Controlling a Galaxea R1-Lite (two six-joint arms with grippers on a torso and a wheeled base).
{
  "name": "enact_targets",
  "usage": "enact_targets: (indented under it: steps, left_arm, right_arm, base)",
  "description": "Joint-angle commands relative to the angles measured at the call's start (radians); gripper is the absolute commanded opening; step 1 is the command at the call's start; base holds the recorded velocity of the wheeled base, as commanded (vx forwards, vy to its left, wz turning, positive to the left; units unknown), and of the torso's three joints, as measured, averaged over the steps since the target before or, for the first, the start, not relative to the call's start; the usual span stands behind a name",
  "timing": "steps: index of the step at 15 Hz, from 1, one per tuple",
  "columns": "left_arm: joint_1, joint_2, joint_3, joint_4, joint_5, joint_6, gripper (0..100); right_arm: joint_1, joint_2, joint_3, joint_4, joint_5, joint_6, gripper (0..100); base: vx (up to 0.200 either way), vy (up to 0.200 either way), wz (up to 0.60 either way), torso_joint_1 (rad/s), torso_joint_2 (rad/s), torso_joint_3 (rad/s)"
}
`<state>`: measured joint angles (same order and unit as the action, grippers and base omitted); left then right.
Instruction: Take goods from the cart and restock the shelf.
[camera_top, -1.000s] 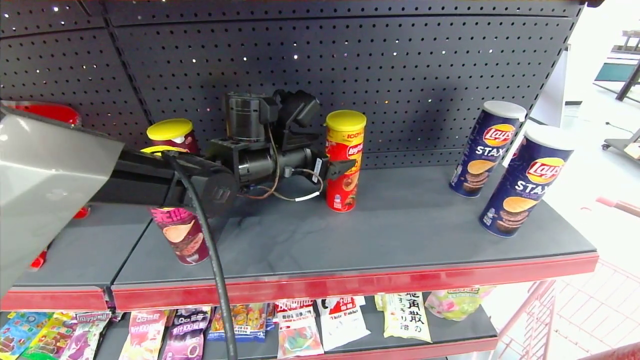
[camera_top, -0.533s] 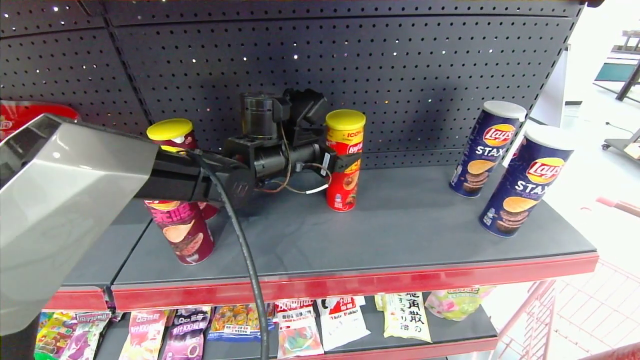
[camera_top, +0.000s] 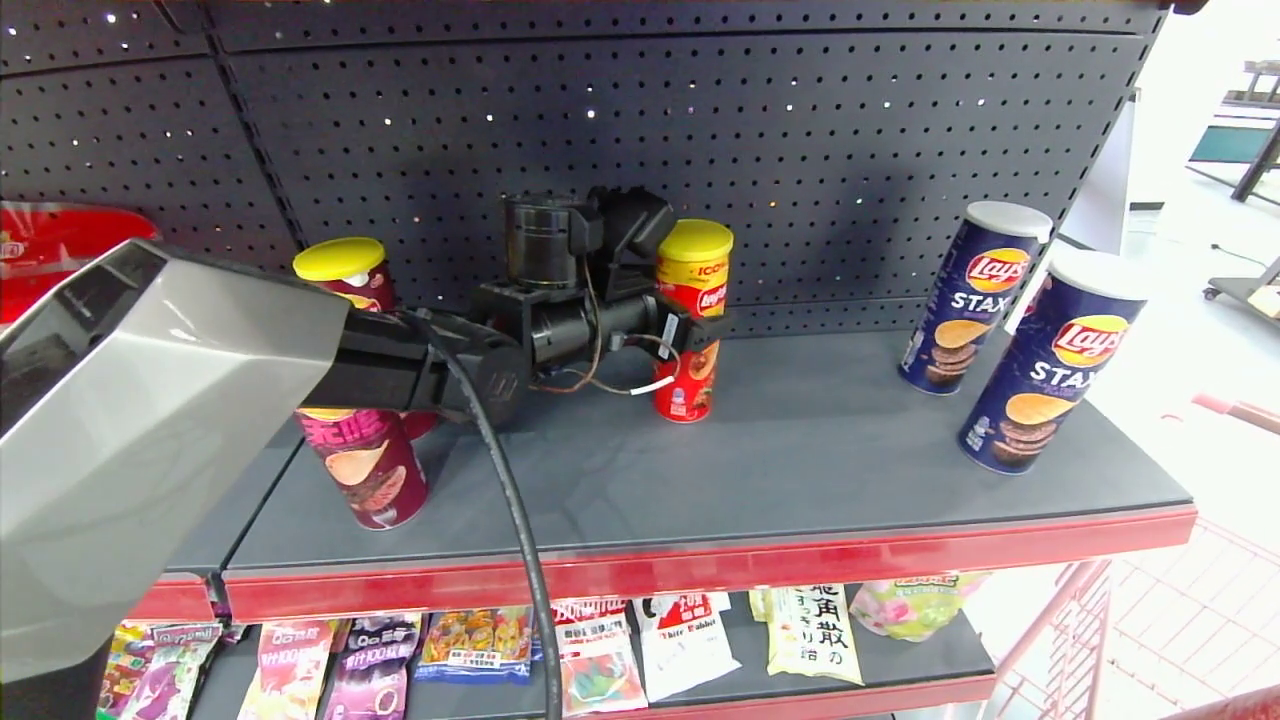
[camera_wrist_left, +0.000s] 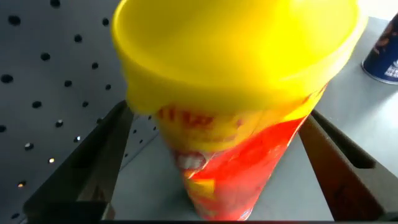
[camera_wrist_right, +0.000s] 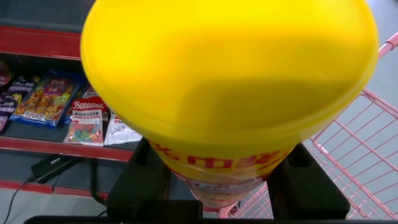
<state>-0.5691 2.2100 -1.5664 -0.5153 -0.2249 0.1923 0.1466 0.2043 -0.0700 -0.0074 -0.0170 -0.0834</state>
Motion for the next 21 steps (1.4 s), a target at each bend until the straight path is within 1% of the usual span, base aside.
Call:
enact_targets:
  steps: [1,7,8,15,17,18,19,20,21]
  left_arm:
    - [-0.005,0.014,-0.024,-0.002,0.016,-0.001,100]
    - [-0.003,0.046,-0.063,-0.008,0.025,-0.001,100]
    - [-0.003,0.048,-0.063,-0.006,0.022,-0.001,0]
    - [-0.003,0.036,-0.047,-0.008,0.006,-0.007,0]
    - [-0.006,0.010,-0.034,-0.008,-0.024,-0.010,0]
    - [-0.008,-0.033,0.011,-0.008,-0.054,-0.028,0]
    - [-0.008,-0.056,0.042,-0.009,-0.067,-0.036,0]
    - [-0.008,-0.116,0.126,-0.026,-0.100,-0.042,0]
    - [-0.008,-0.170,0.204,-0.052,-0.140,-0.040,0]
  right_arm:
    - [0.001,0.001,-0.001,0.000,0.000,-0.001,0]
    - [0.001,0.000,-0.001,0.000,0.000,0.001,0]
    - [0.001,0.000,-0.001,0.000,0.000,0.001,0]
    - [0.001,0.000,-0.001,0.000,-0.001,0.005,0]
    - [0.001,0.001,-0.001,0.000,0.000,0.005,0]
    - [0.001,0.001,-0.001,0.000,0.000,0.005,0]
    - [0.001,0.001,-0.001,0.000,0.000,0.007,0]
    - [0.001,0.001,-0.001,0.000,0.000,0.005,0]
    - [0.001,0.001,-0.001,0.000,0.000,0.005,0]
  base:
    - [0.000,0.000,0.00,0.000,0.00,0.000]
    - [0.000,0.000,0.00,0.000,0.00,0.000]
    - [0.000,0.000,0.00,0.000,0.00,0.000]
    - [0.000,0.000,0.00,0.000,0.00,0.000]
    - [0.000,0.000,0.00,0.000,0.00,0.000]
    - [0.000,0.000,0.00,0.000,0.00,0.000]
    - [0.000,0.000,0.00,0.000,0.00,0.000]
    - [0.000,0.000,0.00,0.000,0.00,0.000]
    - [0.000,0.000,0.00,0.000,0.00,0.000]
